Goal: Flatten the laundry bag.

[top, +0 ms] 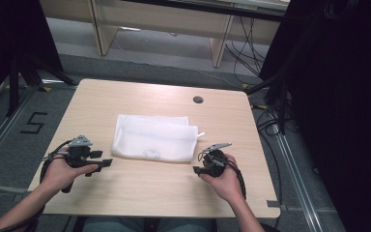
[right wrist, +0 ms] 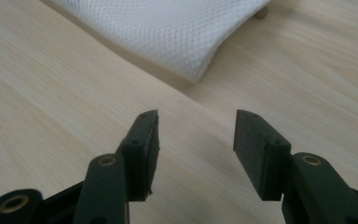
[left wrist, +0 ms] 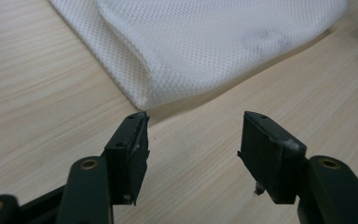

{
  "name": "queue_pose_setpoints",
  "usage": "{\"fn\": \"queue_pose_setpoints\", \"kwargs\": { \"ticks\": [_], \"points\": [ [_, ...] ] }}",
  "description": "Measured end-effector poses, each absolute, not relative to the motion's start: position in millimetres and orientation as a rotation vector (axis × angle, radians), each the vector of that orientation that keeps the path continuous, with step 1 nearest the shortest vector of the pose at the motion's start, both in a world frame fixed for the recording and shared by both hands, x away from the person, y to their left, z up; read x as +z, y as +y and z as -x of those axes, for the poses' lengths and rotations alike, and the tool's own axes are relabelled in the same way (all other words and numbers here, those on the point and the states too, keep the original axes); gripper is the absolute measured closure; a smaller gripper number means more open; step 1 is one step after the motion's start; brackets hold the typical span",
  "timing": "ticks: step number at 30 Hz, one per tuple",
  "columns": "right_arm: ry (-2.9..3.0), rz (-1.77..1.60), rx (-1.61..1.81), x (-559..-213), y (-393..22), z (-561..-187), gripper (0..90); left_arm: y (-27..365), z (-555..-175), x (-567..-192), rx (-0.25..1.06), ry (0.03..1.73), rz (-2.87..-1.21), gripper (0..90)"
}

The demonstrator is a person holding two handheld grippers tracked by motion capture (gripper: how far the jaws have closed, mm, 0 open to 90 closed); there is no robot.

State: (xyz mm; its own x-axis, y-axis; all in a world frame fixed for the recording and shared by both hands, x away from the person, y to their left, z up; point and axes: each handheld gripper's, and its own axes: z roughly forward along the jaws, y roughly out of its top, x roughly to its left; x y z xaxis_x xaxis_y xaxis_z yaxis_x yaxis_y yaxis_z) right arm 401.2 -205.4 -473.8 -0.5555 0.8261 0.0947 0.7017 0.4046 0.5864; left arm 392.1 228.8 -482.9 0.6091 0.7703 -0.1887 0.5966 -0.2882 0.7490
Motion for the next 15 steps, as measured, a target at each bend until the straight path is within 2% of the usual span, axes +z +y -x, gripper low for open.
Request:
{"fn": "queue_pose_setpoints", "kwargs": {
  "ticks": [6,15],
  "points": [
    [2.469,-1.355,0.836,-472,-211,-404,49.7,221,-392,-484,0.268,1.063,-2.003,47.0],
    [2.404,-1.41,0.883,-458,-213,-421,50.1,211,-411,-478,0.269,1.039,-2.006,45.6]
  ]
}}
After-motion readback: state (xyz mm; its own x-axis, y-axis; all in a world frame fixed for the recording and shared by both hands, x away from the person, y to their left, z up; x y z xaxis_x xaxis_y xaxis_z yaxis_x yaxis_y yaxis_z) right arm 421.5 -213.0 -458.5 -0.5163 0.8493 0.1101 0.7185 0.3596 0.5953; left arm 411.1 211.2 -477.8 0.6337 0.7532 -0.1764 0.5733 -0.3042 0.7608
